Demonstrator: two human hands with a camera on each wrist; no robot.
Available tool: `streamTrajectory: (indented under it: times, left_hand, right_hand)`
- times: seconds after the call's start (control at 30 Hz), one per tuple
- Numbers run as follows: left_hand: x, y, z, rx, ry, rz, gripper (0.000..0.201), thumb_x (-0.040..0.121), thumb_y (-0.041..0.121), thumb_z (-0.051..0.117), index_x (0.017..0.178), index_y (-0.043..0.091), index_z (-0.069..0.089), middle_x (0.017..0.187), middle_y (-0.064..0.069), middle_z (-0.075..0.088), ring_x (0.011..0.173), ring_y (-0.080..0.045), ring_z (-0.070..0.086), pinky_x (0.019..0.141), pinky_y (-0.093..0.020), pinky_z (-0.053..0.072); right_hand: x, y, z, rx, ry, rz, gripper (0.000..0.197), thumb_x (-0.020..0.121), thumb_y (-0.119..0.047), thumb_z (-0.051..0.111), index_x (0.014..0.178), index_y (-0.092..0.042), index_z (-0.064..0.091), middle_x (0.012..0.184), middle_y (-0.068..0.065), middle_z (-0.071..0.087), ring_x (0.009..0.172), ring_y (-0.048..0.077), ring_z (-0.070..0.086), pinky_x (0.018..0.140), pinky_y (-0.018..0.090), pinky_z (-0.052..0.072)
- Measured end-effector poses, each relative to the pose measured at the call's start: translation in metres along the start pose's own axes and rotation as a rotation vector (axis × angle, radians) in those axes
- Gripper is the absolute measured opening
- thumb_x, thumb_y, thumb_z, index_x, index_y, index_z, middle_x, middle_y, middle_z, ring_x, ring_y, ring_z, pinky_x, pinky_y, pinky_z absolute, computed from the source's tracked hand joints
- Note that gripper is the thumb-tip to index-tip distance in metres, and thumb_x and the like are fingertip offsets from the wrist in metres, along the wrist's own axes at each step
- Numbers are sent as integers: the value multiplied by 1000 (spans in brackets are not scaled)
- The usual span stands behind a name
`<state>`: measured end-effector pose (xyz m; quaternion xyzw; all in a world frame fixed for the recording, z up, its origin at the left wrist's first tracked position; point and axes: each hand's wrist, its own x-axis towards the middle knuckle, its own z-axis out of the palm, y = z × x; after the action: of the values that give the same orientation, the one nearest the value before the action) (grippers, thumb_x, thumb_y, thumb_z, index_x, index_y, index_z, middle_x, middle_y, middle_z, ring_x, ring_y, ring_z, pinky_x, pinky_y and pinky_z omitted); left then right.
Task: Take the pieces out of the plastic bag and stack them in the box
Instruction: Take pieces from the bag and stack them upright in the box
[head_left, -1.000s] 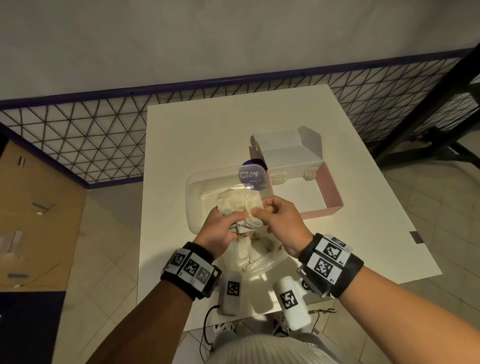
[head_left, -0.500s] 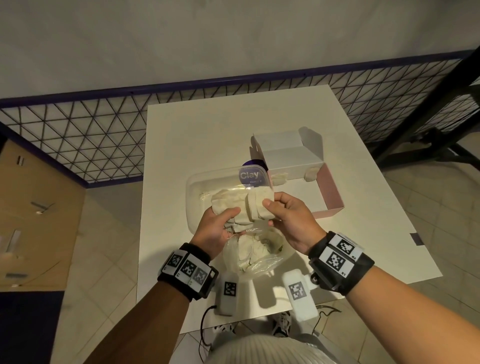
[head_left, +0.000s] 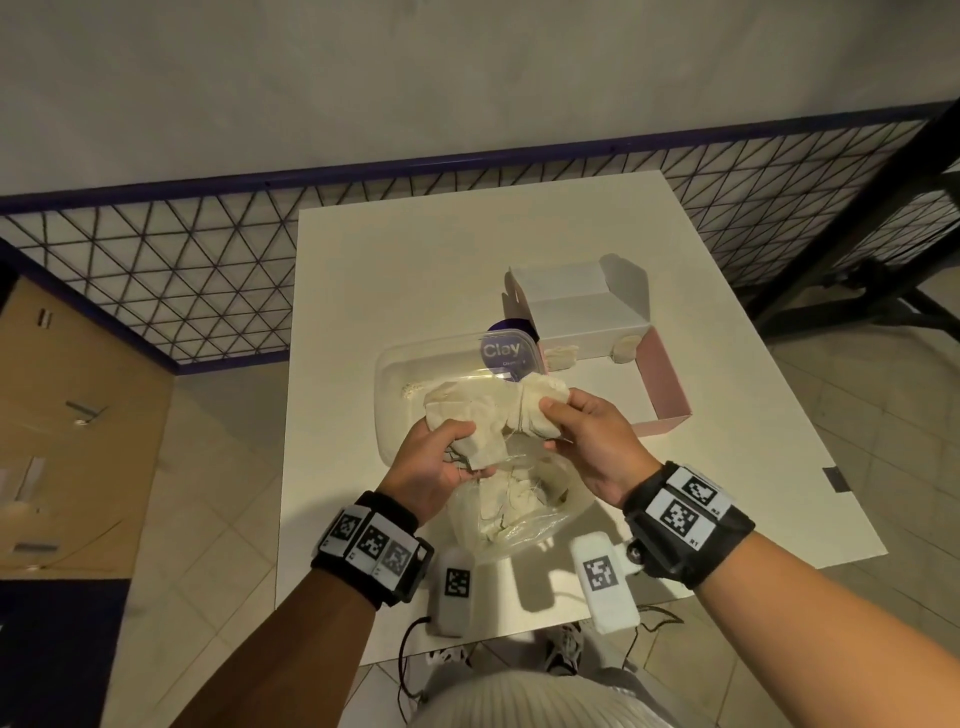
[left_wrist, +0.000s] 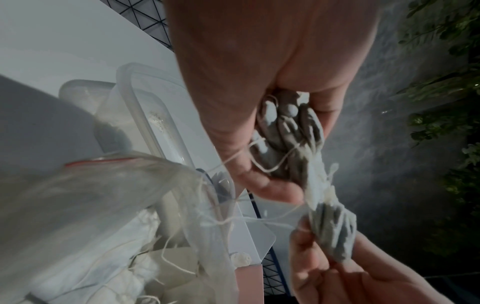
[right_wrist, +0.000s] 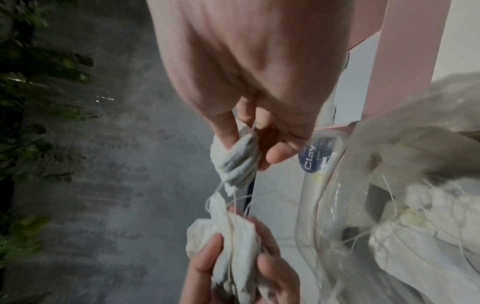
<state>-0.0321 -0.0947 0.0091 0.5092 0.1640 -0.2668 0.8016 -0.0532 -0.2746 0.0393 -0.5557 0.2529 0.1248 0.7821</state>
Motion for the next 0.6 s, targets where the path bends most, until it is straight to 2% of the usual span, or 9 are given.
streamTrajectory:
  times: [0.07,0.13,0.23,0.3,0.4,0.47,0.53,0.6]
  left_hand:
    - [0,-1,-4,0,22,-3,25,91,4,53,114,-4,55,102,-22,64,96,-41,63,70,-47,56]
    - [1,0,-6,12,22,-1,21,91,5,54,111,-1,58,97,-18,66,93,-37,64,68,-43,57]
    - [5,-2,-6,40,68,47,24,91,8,57,114,-1,58,101,-20,67,92,-34,66,64,-36,56]
    - [11,-5,-7,67,173,79,30,90,9,59,119,4,56,102,-20,65,92,-32,66,65,-34,56]
    - [22,-6,-16,65,359,119,37,87,11,60,124,9,55,91,-15,61,88,-29,63,63,-32,55]
    - [26,-4,-22,30,433,125,34,87,11,59,121,13,56,91,-11,61,90,-27,63,65,-32,55]
    - [27,-3,-23,20,408,124,35,88,12,59,123,15,55,96,-11,62,95,-26,65,67,-33,56]
    - [24,-1,-18,27,312,115,36,90,12,59,125,13,53,104,-14,66,99,-28,67,75,-38,57]
  right_hand:
    - [0,-5,-5,51,-4,-8,20,93,-8,52,111,-4,60,88,8,65,66,12,60,52,19,43]
    - [-1,-9,-9,114,-32,-19,19,94,-7,50,110,-4,60,82,7,64,58,10,57,49,19,38]
    - [-4,-13,-9,113,-119,-24,19,93,-7,50,107,-7,63,81,3,66,64,11,55,48,18,36]
    - [-7,-11,-7,65,-181,-57,20,91,-8,53,108,-6,63,81,1,67,67,10,55,52,19,37]
    - [-10,-14,-7,98,-201,-115,35,82,-10,60,116,-1,60,91,5,70,79,14,62,66,22,47]
    - [-9,-17,-10,139,-212,-137,38,80,-14,65,116,-3,60,92,5,69,82,16,60,68,24,45]
    - [-7,-17,-11,139,-251,-108,47,71,-24,77,112,-5,64,94,7,67,84,19,56,70,30,38]
    - [-7,-12,-6,71,-276,-69,53,65,-27,81,108,0,64,94,13,65,83,23,53,70,31,38]
